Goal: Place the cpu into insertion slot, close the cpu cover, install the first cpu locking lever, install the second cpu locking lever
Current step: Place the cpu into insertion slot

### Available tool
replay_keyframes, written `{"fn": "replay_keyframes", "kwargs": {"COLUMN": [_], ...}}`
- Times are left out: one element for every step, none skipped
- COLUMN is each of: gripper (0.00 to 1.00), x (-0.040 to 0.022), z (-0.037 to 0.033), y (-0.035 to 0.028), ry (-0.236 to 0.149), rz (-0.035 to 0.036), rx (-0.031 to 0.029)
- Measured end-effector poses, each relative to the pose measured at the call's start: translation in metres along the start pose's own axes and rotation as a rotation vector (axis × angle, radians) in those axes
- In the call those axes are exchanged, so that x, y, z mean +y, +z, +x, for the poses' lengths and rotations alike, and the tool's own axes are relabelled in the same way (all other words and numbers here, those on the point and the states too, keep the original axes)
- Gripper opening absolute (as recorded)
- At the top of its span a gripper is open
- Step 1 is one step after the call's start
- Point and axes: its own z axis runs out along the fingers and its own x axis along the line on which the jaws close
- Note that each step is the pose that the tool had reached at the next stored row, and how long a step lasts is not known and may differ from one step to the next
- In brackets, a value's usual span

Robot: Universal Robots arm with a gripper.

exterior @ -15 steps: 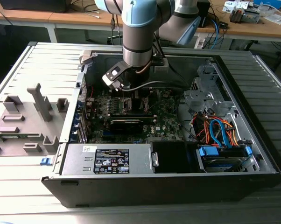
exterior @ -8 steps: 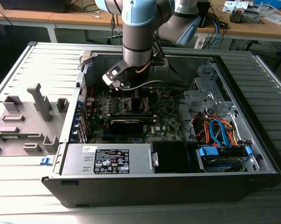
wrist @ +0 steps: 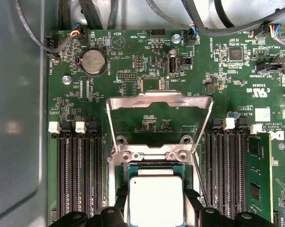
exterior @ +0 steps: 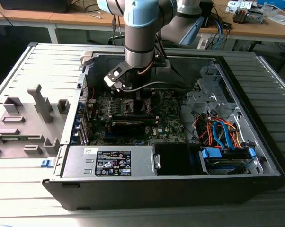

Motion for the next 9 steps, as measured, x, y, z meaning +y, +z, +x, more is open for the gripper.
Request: {"fn": "replay_keyframes", "kwargs": {"gripper": [0.55,0.55,0.55,0.55,0.55,0.55,0.55,0.55,0.55], "x": [0.0001,0.0001,0.0001,0.0001,0.0001,0.0002,0.0002,0.0003,0.0004], "z": [0.0,0.0,0.0,0.0,0.0,0.0,0.0,0.0,0.0001], "y": [0.0001,0.0001,0.0001,0.0001,0.0001,0.0001,0.0001,0.0002,0.0003], "ry": [0.0,0.0,0.0,0.0,0.0,0.0,0.0,0.0,0.0], "rz": [-0.0001,-0.0001,-0.0001,-0.0001,-0.0001,-0.0001,-0.0001,-0.0006,-0.0009], "rx": [0.0001,0.0002,0.0001,0.0002,0.0002,0.0001,0.0001,0.0003,0.0004]}}
